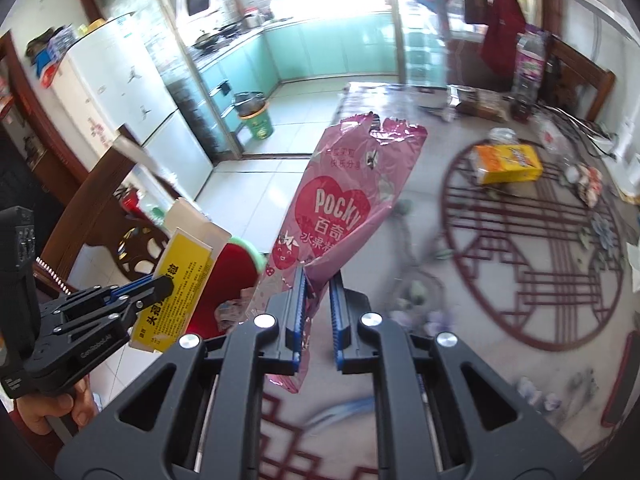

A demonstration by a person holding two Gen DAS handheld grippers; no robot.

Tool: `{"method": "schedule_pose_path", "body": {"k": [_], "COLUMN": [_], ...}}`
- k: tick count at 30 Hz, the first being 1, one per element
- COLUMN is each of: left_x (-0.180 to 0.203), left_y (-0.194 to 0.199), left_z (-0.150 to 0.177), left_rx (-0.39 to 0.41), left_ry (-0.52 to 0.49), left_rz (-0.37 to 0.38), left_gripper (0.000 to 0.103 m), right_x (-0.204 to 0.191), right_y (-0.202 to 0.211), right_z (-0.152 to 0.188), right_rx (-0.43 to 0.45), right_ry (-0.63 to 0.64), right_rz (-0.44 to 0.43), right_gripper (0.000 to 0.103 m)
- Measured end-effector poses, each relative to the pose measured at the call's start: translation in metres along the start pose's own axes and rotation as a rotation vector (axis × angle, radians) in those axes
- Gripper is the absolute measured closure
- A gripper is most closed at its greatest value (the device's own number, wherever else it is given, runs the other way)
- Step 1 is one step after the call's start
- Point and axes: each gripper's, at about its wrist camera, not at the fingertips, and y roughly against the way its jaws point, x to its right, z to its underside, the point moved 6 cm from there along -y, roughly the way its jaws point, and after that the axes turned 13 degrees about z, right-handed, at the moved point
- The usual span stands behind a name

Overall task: Collect trash
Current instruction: 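Carry the yellow box and Pocky wrapper over the red bucket and release both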

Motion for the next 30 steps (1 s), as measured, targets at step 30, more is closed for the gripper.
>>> {"method": "schedule_pose_path", "body": {"k": [30], "left_x": [-0.148], "left_y": [0.003], "left_z": [0.009], "left_rx": [-0.021], "left_ry": [0.207], "left_rz": [-0.149], "left_gripper": [0.097], "right_x": [-0.158], "right_y": [-0.075], "right_z": [-0.009], "right_rx": [-0.122], "right_ry": [0.243], "right_rz": [-0.155], "right_gripper": [0.091]}}
